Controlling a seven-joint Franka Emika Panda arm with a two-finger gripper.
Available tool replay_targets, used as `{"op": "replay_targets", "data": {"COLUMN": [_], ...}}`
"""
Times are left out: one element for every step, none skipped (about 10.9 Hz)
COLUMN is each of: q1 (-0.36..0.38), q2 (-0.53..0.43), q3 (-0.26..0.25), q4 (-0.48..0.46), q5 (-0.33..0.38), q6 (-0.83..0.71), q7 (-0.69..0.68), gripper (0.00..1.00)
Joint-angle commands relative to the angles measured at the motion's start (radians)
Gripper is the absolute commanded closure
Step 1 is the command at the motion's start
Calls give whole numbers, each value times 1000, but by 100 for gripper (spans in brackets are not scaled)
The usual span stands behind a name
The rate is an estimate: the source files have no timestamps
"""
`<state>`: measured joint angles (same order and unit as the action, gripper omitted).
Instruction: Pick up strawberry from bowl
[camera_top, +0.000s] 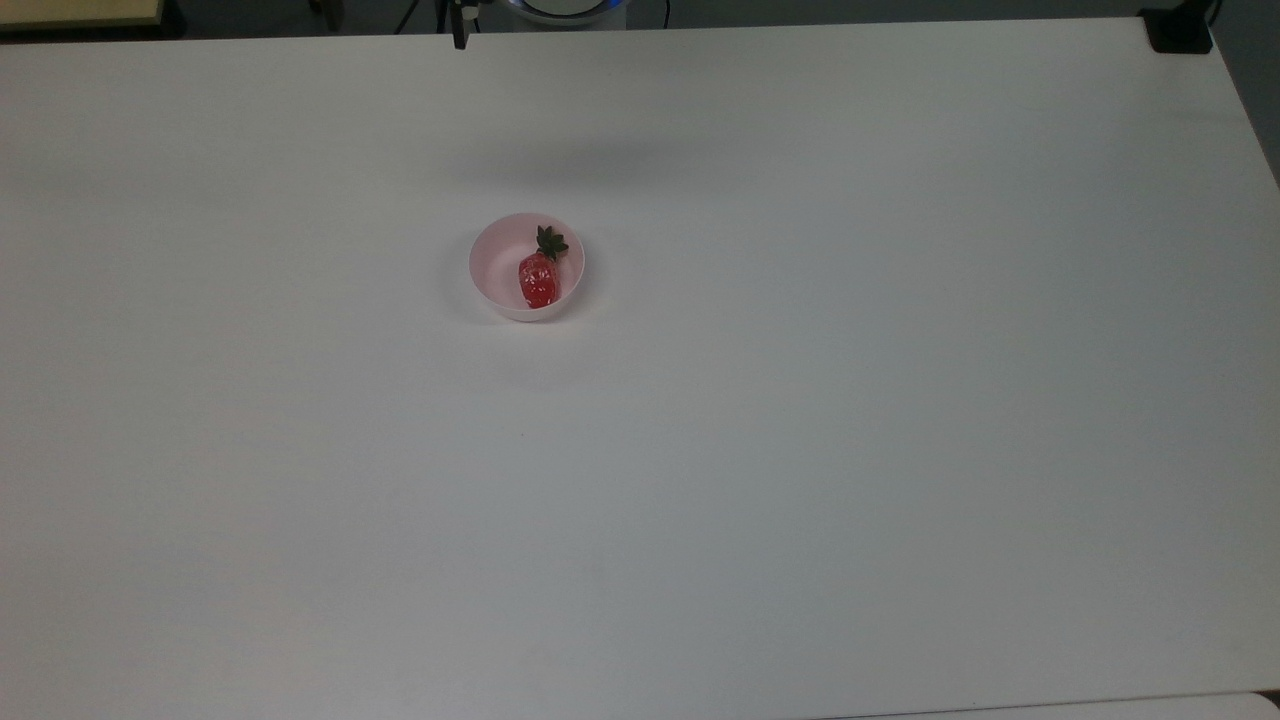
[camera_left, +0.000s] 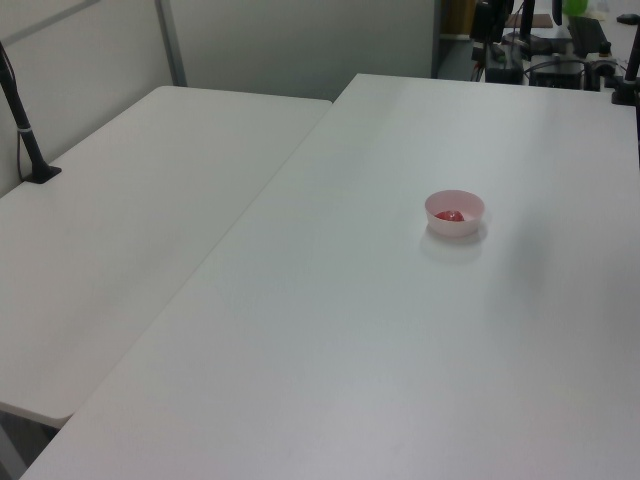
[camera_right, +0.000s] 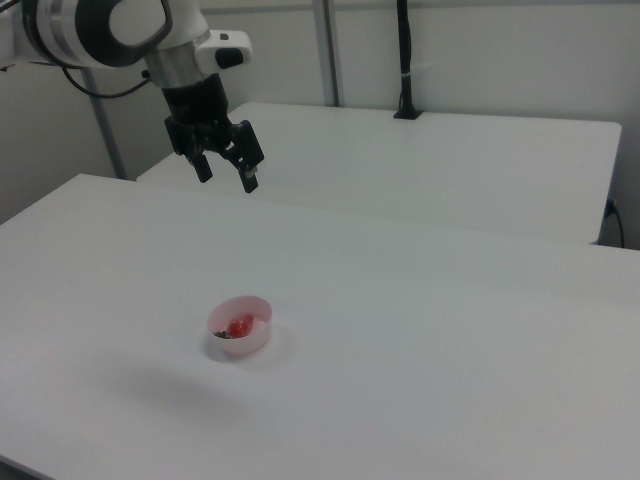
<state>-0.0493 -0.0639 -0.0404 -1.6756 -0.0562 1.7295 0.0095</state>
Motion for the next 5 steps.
{"op": "replay_targets", "data": {"q1": [9, 8, 8, 8, 6], "q2": [-1, 16, 33, 48, 58], "q3": [-1, 10, 14, 14, 14], "q4": [-25, -33, -42, -56, -71], "q5": [16, 13, 7, 6, 6], "q6": [-5, -5, -5, -5, -2], "q7": [-79, -212, -352, -426, -442], "gripper": [0, 0, 0, 0, 0]}}
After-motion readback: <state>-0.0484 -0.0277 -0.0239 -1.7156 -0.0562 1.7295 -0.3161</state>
